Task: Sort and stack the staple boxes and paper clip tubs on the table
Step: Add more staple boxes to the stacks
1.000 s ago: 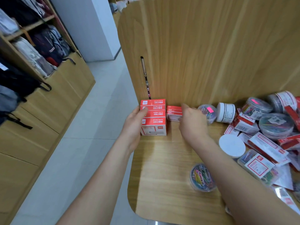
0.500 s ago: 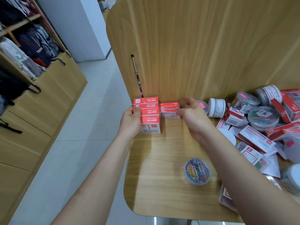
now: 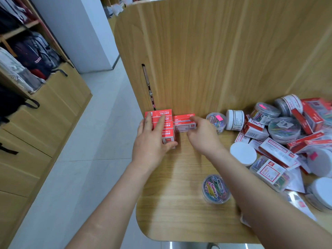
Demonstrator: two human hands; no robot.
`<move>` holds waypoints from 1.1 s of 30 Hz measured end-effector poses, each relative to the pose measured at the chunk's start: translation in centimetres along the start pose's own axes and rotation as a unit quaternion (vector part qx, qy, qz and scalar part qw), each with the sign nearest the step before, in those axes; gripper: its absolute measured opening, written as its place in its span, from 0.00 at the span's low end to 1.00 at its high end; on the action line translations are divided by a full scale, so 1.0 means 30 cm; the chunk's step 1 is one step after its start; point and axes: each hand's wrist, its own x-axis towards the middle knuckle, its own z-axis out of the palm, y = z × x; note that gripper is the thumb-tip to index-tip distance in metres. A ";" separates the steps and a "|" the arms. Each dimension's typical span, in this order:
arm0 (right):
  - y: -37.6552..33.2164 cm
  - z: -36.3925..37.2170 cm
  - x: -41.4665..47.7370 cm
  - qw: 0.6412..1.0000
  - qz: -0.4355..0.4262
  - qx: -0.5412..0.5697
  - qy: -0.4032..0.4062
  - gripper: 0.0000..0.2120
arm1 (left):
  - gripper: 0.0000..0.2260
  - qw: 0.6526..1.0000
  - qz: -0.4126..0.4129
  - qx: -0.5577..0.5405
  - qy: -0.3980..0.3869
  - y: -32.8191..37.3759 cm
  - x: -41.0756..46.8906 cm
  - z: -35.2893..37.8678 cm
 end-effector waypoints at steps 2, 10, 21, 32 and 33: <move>-0.012 0.002 -0.012 0.997 0.021 0.070 0.003 0.19 | 0.41 1.000 0.005 0.010 0.001 -0.002 0.000 0.002; 0.035 -0.240 -0.183 0.995 -0.081 -0.040 0.040 0.18 | 0.27 0.986 0.117 -0.010 0.121 0.074 -0.084 -0.045; 0.325 -0.554 -0.241 0.937 -0.011 -0.348 0.042 0.34 | 0.23 0.956 0.247 -0.069 -0.141 0.457 -0.126 0.120; 0.449 -0.650 -0.144 0.934 -0.154 -0.314 0.081 0.28 | 0.18 0.987 0.154 0.043 -0.018 0.568 -0.101 0.118; 0.458 -0.656 -0.139 0.931 -0.171 -0.312 0.083 0.26 | 0.17 0.986 0.168 0.015 -0.010 0.616 -0.103 0.122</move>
